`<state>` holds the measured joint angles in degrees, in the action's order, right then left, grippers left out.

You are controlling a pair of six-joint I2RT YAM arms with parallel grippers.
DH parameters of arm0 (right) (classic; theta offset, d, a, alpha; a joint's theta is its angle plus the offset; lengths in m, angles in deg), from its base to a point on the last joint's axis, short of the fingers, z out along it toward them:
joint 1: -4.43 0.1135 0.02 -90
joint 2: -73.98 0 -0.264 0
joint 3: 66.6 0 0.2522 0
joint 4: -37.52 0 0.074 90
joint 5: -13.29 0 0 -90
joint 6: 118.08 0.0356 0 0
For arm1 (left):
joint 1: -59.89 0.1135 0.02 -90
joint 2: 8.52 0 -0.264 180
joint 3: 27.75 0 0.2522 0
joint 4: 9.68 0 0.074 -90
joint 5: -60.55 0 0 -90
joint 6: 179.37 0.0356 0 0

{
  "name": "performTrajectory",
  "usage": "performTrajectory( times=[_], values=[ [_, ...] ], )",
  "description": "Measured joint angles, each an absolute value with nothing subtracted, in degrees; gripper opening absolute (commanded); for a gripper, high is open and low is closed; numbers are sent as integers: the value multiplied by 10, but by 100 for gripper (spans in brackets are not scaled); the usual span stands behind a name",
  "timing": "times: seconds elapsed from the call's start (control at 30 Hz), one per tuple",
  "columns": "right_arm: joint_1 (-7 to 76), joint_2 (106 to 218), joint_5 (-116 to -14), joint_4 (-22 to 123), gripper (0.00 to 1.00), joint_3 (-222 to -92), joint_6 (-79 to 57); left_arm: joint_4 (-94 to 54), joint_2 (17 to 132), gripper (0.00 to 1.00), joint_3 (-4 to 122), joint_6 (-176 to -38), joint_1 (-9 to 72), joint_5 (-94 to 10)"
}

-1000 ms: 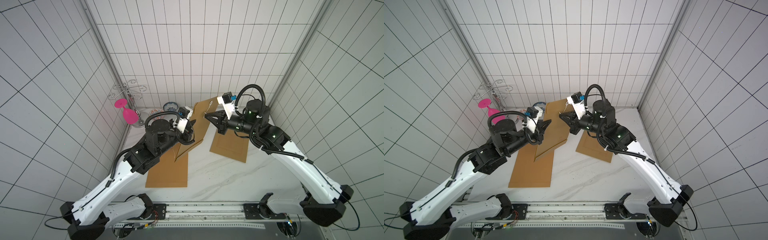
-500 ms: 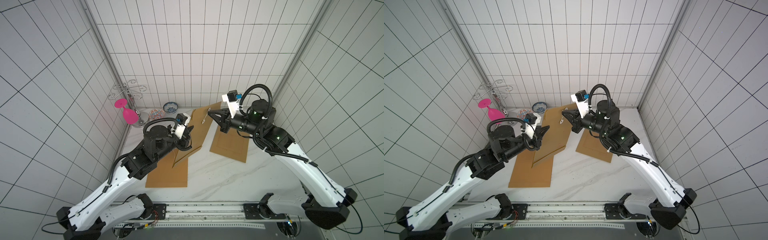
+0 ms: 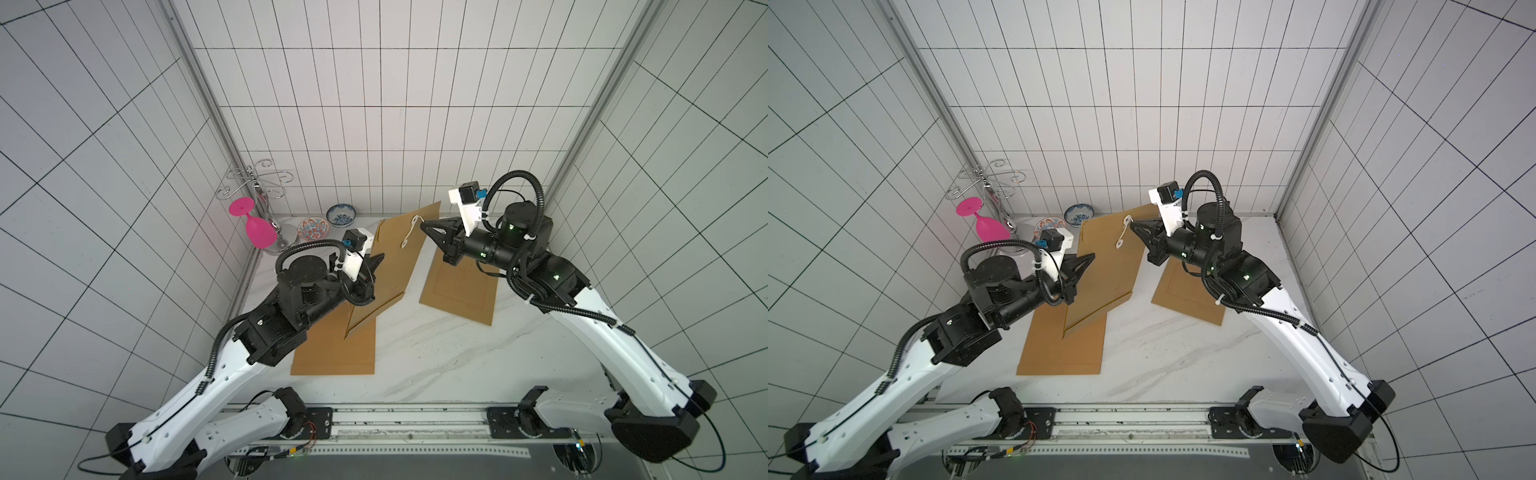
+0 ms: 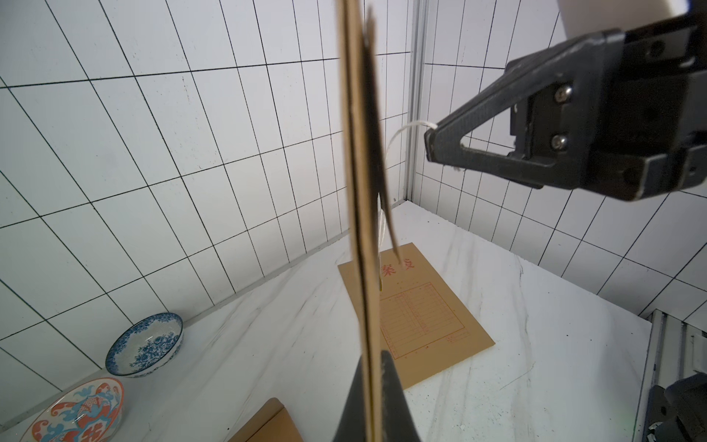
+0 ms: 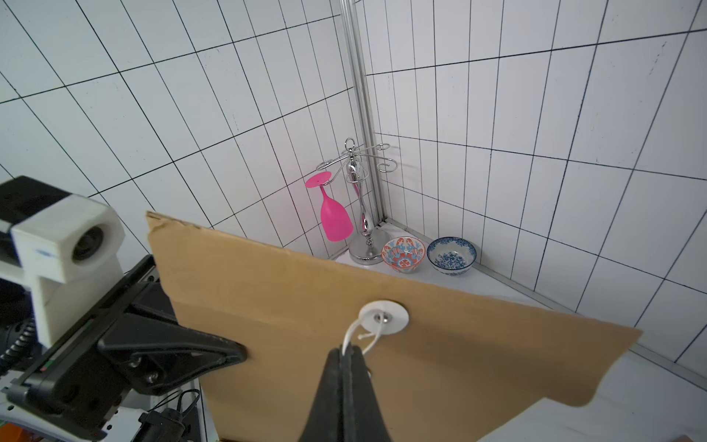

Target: Open the file bag

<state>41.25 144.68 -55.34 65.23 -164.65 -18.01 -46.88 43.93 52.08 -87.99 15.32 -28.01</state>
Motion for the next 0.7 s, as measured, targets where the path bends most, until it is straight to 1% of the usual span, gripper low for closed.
performTrajectory(
  times=[0.33, 0.7],
  values=[
    [367, 1432, -555, 653, 0, -1622, -164, -446, 415, 0, 520, -890, 153, -312],
    [354, 1417, -555, 656, 0, -1597, -155, -433, 405, 0, 519, -890, 153, -336]
  ],
)
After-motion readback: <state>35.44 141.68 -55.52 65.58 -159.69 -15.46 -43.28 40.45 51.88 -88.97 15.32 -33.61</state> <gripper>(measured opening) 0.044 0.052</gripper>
